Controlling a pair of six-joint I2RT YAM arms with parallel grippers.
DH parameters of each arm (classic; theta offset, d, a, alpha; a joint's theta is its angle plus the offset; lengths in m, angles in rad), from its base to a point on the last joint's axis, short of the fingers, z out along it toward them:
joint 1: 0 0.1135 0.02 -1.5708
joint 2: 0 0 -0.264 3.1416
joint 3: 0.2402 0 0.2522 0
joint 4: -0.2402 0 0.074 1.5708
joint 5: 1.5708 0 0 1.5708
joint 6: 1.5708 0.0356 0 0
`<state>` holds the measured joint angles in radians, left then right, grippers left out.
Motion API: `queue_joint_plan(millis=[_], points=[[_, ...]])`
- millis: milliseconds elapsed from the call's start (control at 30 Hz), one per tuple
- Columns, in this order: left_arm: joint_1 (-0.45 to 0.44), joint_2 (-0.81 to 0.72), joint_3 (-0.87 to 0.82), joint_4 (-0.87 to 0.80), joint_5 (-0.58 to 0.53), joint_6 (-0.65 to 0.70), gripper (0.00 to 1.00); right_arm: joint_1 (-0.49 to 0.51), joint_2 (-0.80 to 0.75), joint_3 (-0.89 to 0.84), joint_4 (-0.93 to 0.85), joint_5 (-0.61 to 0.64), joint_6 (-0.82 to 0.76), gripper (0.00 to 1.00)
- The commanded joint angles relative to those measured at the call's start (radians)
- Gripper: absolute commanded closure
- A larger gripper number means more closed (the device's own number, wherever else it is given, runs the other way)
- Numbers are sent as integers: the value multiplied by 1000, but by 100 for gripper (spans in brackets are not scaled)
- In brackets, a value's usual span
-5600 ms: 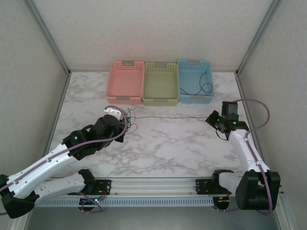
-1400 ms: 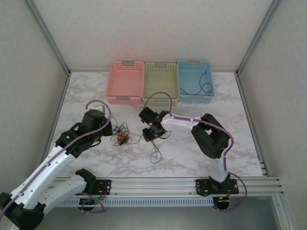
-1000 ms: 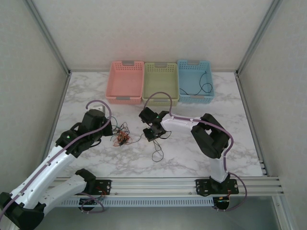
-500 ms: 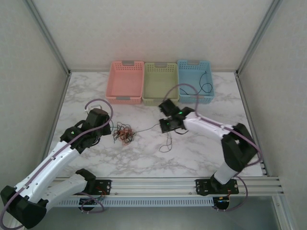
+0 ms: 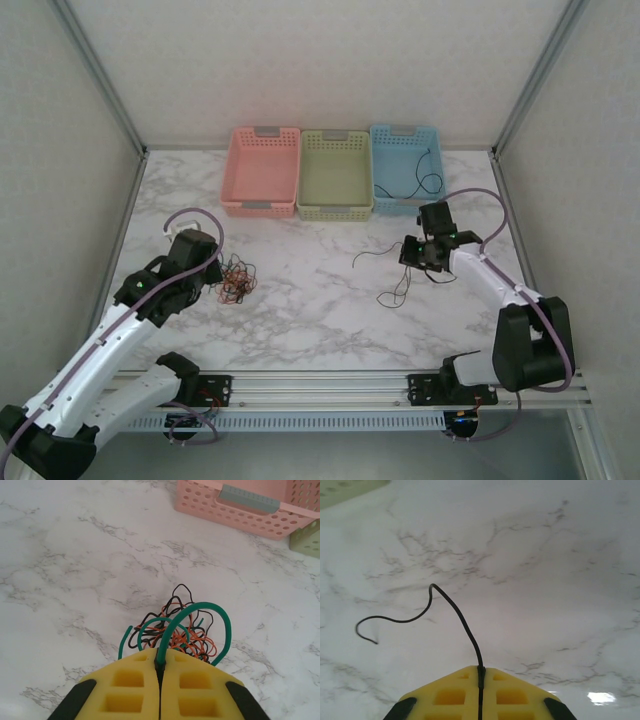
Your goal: Untangle the cables
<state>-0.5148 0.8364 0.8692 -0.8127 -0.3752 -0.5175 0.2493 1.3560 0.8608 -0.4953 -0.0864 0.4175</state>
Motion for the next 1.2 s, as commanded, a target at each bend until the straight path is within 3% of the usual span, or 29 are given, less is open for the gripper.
queue_joint_plan(millis=[0,200,333,500,800,1033,1167], points=[[9,-15,3,16,42,-5,100,5,-79,27,33,-77,25,100],[8,-13,-11,42,76,-1,100,5,-194,131,54,21,16,100],[9,-5,-13,51,96,1,100,2,-137,262,72,117,14,100],[9,4,-13,59,121,7,100,-9,31,478,91,358,48,100],[9,21,-16,71,156,13,100,-71,459,938,55,443,67,100],[9,45,-22,84,175,14,100,-84,814,1312,-95,402,53,100],[10,53,-22,87,179,14,100,-84,929,1433,-170,379,96,80]])
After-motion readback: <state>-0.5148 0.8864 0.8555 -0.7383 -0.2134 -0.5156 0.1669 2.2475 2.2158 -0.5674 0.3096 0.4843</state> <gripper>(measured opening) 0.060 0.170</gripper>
